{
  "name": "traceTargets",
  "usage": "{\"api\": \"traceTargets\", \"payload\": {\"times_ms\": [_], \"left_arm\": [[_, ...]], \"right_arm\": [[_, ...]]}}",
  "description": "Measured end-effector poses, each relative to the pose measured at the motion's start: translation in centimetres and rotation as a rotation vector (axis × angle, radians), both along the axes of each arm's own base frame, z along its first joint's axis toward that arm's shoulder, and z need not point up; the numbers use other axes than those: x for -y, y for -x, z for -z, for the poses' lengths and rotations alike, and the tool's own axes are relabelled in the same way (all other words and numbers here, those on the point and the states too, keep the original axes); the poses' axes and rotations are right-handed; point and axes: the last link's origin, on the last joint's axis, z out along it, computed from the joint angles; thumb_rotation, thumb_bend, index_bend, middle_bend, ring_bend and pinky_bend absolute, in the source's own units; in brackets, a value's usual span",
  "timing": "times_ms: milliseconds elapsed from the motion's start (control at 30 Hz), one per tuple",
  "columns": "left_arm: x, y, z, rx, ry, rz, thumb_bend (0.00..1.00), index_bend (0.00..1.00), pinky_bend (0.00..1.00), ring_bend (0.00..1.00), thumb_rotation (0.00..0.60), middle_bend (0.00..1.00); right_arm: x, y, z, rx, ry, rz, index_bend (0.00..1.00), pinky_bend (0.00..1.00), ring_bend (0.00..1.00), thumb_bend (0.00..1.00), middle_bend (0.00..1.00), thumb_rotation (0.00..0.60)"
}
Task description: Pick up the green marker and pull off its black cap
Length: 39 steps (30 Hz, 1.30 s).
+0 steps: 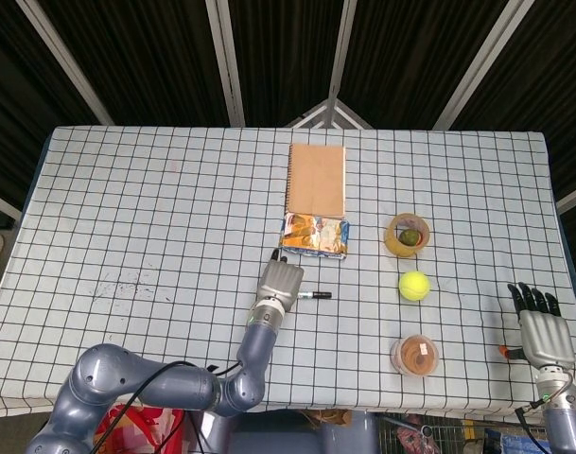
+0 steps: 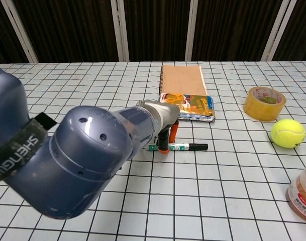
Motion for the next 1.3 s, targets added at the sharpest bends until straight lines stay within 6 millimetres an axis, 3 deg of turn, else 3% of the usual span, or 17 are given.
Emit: {"api": "traceTargets", "payload": {"times_ms": [1033, 1300], "left_arm": [[0.2, 0.4, 0.3, -0.007, -0.02, 0.009, 0.53, 0.58, 0.07, 0.19, 0.6, 0.69], [-0.6, -0.7, -1.0, 0.003, -0.052, 0.015, 0.53, 0.58, 0.07, 0.19, 0.6, 0.68]], "right_arm": [[-0.2, 0.5, -0.1, 0.003, 0.004, 0.007, 0.03, 0.0, 0.0, 0.08, 0.0, 0.6], [0.4, -1.0, -0.3, 0.053, 0.018, -0.039, 0.08, 0.0, 0.0, 0.08, 0.0, 0.6]]}}
